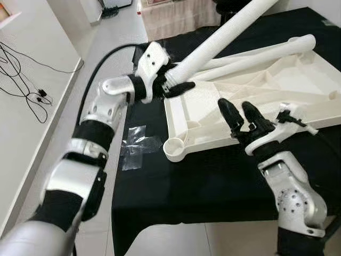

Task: Building children table

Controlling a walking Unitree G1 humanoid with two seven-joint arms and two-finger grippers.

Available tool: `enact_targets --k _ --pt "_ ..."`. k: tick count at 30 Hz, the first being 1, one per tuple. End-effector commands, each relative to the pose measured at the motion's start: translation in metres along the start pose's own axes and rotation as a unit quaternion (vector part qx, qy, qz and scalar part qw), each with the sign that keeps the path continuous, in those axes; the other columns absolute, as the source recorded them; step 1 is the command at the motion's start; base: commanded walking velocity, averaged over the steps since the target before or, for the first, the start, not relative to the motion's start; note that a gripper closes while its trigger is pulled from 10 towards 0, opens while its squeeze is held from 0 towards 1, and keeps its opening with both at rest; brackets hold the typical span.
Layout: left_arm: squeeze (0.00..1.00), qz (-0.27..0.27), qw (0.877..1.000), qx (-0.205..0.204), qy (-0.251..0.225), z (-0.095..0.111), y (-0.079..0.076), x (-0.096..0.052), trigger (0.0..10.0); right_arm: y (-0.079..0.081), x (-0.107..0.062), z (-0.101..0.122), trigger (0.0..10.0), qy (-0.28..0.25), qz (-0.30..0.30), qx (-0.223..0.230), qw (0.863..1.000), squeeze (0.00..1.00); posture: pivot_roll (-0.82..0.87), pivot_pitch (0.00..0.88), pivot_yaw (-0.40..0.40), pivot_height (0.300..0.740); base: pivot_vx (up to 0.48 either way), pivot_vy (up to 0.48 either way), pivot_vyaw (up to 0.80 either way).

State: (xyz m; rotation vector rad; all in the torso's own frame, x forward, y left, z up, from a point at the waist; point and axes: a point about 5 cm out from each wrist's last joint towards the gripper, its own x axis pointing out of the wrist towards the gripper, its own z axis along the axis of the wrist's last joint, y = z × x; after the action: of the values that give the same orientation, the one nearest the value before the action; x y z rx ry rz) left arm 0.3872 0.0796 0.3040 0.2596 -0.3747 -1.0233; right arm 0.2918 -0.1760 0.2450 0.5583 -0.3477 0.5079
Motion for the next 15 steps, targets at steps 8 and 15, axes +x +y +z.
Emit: enact_targets --k 8,15 --pt "0.0 -0.077 0.992 -0.049 -0.092 -0.002 -0.023 -0.022 10.0 0.025 0.006 0.028 10.0 -0.023 0.152 0.038 0.987 0.0 -0.07 0.114 0.131 0.74 0.0 0.0 0.0" --pt "0.0 -0.179 0.965 -0.141 -0.132 0.001 -0.039 -0.056 10.0 0.031 0.004 0.041 10.0 0.033 0.256 -0.009 0.966 0.0 -0.08 0.113 0.125 0.74 0.0 0.0 0.0"
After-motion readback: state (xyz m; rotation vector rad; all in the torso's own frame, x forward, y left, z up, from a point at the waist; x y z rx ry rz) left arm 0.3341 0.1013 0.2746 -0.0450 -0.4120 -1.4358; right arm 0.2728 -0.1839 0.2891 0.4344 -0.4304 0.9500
